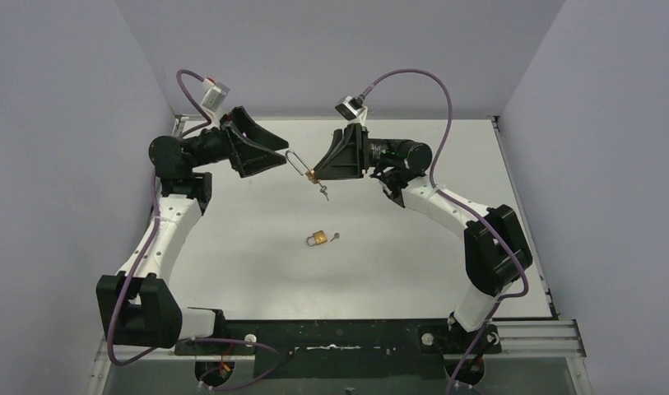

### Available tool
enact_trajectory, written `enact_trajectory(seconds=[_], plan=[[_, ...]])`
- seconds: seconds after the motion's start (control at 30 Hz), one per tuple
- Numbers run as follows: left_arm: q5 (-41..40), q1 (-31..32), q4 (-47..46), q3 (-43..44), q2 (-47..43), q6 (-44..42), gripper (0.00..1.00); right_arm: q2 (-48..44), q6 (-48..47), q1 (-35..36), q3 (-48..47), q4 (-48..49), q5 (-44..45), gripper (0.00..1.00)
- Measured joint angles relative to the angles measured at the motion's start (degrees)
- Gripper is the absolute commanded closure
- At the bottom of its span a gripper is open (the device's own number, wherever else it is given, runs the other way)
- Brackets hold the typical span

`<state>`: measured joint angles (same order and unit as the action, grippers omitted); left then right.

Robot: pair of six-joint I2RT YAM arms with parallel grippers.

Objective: Lock with the key
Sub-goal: Lock the lock.

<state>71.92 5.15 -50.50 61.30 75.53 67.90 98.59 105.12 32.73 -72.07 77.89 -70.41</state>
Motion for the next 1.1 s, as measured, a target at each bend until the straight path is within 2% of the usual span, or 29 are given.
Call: enact_trajectory(seconds=[0.17,0.4,0.73,0.83,0.97,1.03,1.1], plan=[[0.04,0.0,-5.55,1.77,0.68,5.05,0.21,0.02,-0.02,0.7,0.83,0.04,-0.2,0.9],[1.14,0.63,-16.04,3.76,2.4,13.79,0.31,0.61,0.0,0.79,0.85,0.07,-0.35,0.9],[4.15,3.15,-19.41,3.8,2.6,16.9,0.47,0.63,0.02,0.79,0.85,0.07,-0.35,0.9],[4.52,3.17,-19.63,3.8,2.6,17.07,0.62,0.63,0.02,0.79,0.85,0.07,-0.35,0.89],[4.7,3.17,-19.91,3.8,2.62,17.22,0.93,0.63,0.02,0.79,0.85,0.07,-0.35,0.89],[4.68,3.17,-20.2,3.8,2.64,17.38,1.0,0.63,0.04,0.79,0.85,0.07,-0.37,0.89],[4.61,3.17,-20.52,3.82,2.71,17.29,1.0,0.63,0.02,0.79,0.85,0.0,-0.5,0.89]])
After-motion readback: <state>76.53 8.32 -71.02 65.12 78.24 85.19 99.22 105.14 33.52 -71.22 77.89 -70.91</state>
